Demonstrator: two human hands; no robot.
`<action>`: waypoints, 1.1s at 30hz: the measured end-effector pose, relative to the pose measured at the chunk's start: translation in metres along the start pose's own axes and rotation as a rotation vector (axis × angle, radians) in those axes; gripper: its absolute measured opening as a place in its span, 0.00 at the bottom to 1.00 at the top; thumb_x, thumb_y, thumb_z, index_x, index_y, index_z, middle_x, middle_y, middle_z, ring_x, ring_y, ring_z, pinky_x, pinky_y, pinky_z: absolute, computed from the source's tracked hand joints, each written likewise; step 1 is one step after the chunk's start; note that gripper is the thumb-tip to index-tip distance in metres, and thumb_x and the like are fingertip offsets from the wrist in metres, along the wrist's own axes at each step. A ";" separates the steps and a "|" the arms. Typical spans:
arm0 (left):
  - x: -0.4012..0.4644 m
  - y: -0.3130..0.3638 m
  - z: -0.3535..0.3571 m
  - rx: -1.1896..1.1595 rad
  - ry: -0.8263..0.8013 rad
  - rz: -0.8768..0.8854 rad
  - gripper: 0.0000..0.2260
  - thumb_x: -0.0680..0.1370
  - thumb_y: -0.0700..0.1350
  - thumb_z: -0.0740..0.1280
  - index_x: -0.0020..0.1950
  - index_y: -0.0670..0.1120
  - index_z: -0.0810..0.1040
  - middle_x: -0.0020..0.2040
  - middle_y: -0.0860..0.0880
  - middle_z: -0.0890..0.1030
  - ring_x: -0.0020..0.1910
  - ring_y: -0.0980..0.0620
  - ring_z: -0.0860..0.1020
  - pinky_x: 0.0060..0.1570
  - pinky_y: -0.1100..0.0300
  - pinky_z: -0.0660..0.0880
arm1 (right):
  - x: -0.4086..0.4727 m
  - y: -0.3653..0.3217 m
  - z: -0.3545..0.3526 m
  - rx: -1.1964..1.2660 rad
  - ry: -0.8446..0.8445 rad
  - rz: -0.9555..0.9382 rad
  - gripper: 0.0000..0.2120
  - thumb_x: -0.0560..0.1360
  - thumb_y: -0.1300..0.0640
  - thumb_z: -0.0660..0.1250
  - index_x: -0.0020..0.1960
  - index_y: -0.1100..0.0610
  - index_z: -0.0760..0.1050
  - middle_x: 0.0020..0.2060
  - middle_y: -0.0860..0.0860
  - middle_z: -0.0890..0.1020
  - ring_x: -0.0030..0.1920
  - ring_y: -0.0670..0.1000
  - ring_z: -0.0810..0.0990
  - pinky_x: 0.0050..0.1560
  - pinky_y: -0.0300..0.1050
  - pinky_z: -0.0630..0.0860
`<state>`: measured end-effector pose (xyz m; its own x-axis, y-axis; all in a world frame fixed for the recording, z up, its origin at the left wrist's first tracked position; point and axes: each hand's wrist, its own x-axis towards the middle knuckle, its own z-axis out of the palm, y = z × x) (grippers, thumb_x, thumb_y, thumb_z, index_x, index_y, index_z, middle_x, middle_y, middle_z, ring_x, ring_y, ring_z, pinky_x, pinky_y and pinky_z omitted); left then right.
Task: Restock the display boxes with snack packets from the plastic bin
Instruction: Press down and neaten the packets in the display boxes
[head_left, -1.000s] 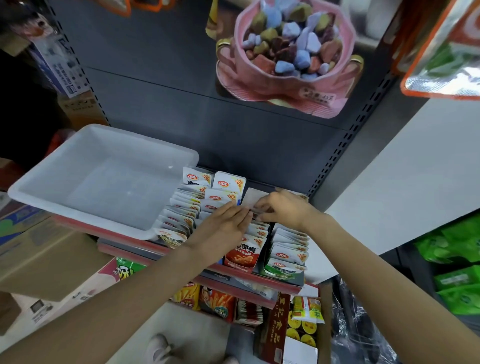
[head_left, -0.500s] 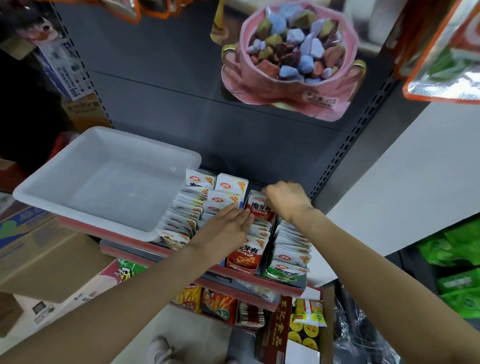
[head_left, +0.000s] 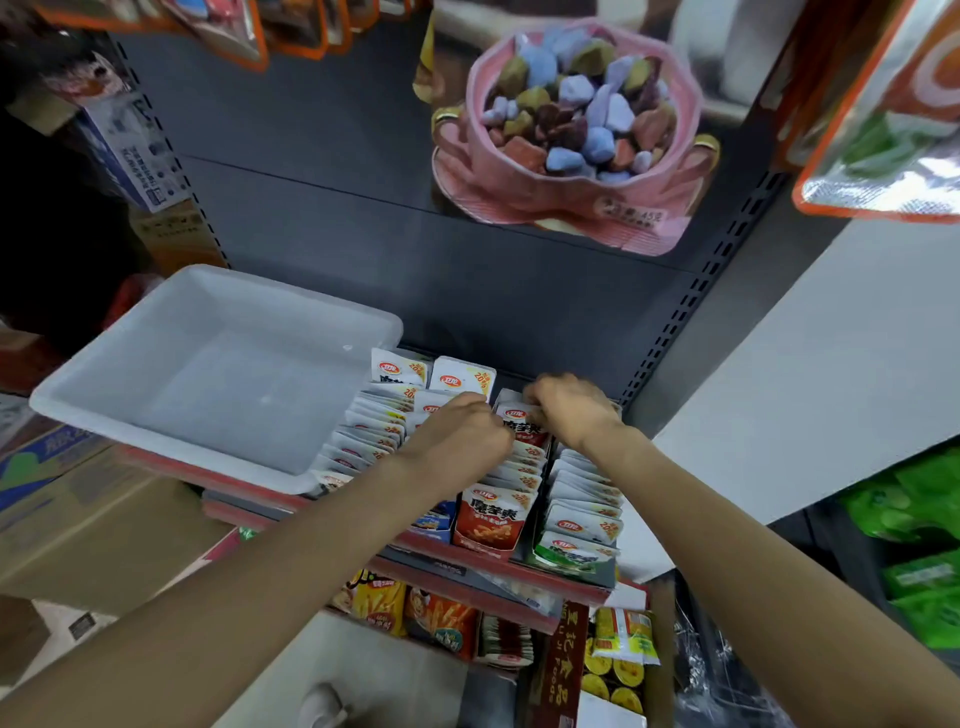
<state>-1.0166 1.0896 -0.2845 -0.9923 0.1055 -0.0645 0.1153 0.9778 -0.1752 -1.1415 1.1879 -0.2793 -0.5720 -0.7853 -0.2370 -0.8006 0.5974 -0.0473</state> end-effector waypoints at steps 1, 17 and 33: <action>0.006 0.000 -0.006 0.051 -0.041 -0.002 0.10 0.72 0.32 0.63 0.47 0.44 0.78 0.44 0.47 0.81 0.48 0.47 0.76 0.62 0.58 0.62 | -0.001 0.000 -0.001 0.010 -0.002 0.008 0.08 0.78 0.58 0.60 0.54 0.56 0.75 0.55 0.57 0.78 0.56 0.60 0.76 0.47 0.44 0.65; 0.041 -0.008 -0.016 0.142 -0.121 -0.067 0.11 0.73 0.31 0.62 0.51 0.43 0.76 0.49 0.45 0.81 0.53 0.44 0.76 0.60 0.52 0.63 | 0.017 0.016 -0.003 0.208 -0.111 0.010 0.11 0.77 0.60 0.63 0.57 0.61 0.77 0.56 0.58 0.79 0.55 0.58 0.78 0.50 0.44 0.73; 0.015 -0.015 0.003 -0.255 0.081 -0.061 0.20 0.75 0.47 0.68 0.66 0.48 0.69 0.60 0.48 0.68 0.60 0.50 0.66 0.56 0.58 0.64 | 0.005 0.025 0.007 0.205 -0.051 -0.064 0.15 0.78 0.56 0.62 0.63 0.56 0.74 0.59 0.56 0.76 0.57 0.56 0.75 0.56 0.51 0.74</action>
<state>-1.0335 1.0757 -0.2861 -0.9986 0.0488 0.0193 0.0501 0.9957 0.0775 -1.1629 1.1998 -0.2881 -0.5069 -0.8169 -0.2752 -0.7792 0.5708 -0.2589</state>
